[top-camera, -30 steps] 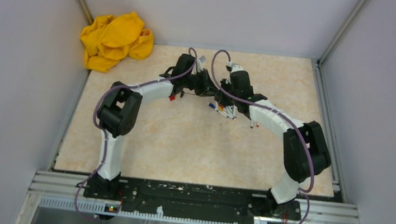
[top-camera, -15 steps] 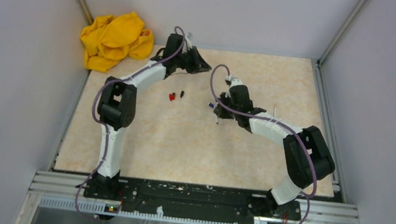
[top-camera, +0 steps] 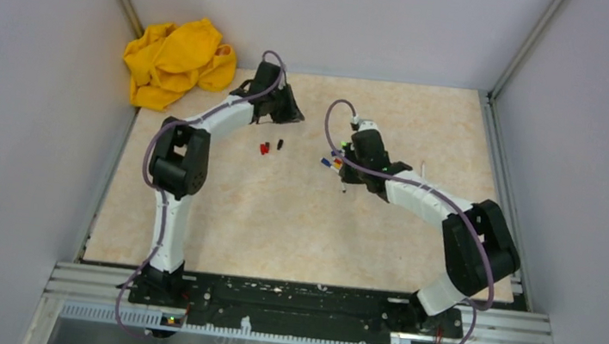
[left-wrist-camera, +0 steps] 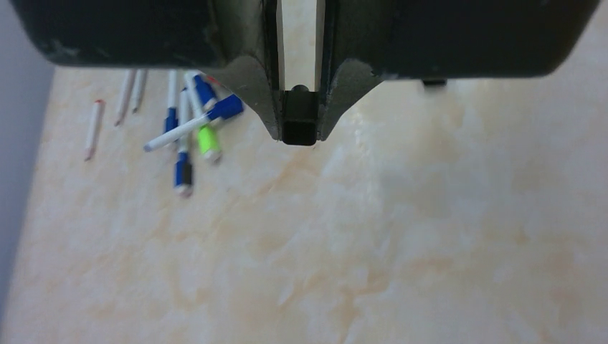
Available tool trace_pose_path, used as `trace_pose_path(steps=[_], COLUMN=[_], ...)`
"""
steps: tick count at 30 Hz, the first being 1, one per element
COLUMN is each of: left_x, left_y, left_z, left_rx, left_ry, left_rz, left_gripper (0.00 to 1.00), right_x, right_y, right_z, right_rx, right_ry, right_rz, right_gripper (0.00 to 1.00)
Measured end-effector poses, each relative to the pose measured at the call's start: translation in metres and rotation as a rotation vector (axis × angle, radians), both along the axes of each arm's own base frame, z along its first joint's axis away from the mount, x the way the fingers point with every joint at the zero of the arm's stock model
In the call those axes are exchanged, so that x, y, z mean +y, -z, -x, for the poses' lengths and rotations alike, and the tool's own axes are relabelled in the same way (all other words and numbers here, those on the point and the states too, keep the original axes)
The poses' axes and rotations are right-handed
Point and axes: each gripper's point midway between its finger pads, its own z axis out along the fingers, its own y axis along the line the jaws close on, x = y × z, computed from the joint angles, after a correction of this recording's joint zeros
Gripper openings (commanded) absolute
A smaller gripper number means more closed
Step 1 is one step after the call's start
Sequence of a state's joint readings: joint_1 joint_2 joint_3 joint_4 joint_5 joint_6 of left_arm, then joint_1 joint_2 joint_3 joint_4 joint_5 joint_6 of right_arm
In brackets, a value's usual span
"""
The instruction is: Open the pen caps
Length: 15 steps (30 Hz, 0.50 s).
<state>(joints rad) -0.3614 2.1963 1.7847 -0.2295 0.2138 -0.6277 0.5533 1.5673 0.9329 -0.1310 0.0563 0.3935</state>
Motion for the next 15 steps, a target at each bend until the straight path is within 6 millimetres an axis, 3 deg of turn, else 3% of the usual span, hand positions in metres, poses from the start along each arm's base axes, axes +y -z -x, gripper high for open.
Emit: trace_pose_path(steps=[3,7,11,15], left_x=[0.005,0.017,0.025,0.030], left_y=[0.039,0.066,0.063,0.056], left_z=[0.033,0.067,0.071,0.071], left_rx=[0.090,0.166,0.157,0.138], left_ry=[0.008,0.004,-0.023,-0.045], left_rz=[-0.109,-0.224,-0.281,-0.314], left_gripper=[0.00,0.07,0.11,0.16], right_x=[-0.013,-0.042,-0.067,-0.079], right_y=[-0.011,-0.011,-0.006,-0.004], right_z=[-0.013,-0.022,-0.022,-0.026], right_rx=[-0.037,-0.039,-0.017,-0.016], right_ry=[0.045,0.123,0.176,0.208], right_rz=[0.033,0.097,0.169,0.203], right_gripper=[0.00,0.00,0.00,0.00])
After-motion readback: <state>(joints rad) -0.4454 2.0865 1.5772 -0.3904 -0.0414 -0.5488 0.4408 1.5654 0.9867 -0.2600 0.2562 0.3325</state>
